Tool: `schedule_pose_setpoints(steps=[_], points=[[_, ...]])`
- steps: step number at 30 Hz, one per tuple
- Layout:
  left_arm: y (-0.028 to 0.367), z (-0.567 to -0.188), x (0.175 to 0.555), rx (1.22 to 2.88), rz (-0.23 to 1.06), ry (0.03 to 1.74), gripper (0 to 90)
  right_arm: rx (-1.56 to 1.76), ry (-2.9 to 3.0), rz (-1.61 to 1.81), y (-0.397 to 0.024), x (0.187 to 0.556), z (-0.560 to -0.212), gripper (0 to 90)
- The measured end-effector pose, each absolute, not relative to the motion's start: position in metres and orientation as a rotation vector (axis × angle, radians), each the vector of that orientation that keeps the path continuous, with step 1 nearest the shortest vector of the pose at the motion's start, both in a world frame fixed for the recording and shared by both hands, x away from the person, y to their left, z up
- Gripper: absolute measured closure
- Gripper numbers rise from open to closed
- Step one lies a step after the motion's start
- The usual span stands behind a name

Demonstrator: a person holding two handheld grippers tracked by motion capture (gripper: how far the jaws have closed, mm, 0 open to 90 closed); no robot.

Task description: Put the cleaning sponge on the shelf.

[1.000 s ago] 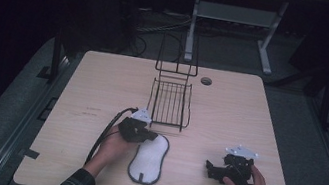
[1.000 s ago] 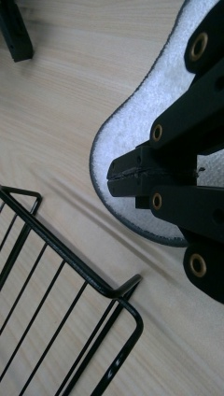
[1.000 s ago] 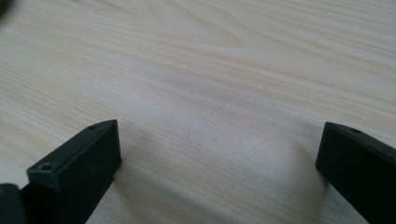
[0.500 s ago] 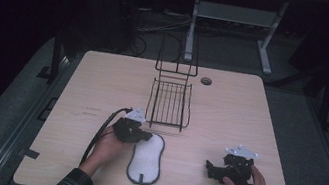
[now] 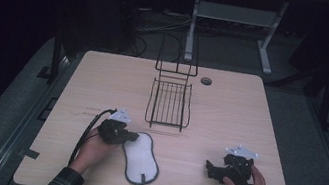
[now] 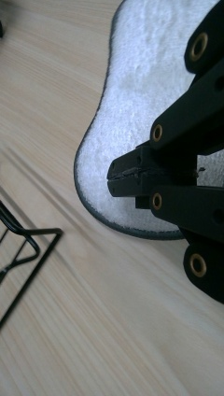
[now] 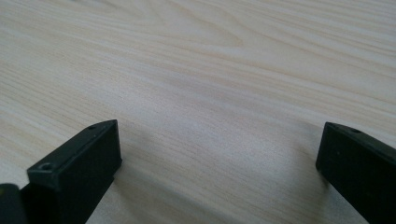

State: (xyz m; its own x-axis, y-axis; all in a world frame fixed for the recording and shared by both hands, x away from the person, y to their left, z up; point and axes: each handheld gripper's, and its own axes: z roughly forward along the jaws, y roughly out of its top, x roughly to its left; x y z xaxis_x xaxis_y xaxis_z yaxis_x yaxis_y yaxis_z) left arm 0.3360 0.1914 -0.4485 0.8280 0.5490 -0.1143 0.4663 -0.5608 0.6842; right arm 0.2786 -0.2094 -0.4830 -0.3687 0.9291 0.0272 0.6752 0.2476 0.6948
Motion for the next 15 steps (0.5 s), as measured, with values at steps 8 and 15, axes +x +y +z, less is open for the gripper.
schedule_pose_setpoints(steps=[8,15], points=[[0.22,-0.447,0.322,2.253,0.158,0.79,89.6,1.468,2.136,0.886,-0.209,0.279,-0.483,0.0],[0.246,-0.448,0.307,2.228,0.169,0.839,89.6,1.468,2.136,0.887,-0.209,0.279,-0.483,0.0]])
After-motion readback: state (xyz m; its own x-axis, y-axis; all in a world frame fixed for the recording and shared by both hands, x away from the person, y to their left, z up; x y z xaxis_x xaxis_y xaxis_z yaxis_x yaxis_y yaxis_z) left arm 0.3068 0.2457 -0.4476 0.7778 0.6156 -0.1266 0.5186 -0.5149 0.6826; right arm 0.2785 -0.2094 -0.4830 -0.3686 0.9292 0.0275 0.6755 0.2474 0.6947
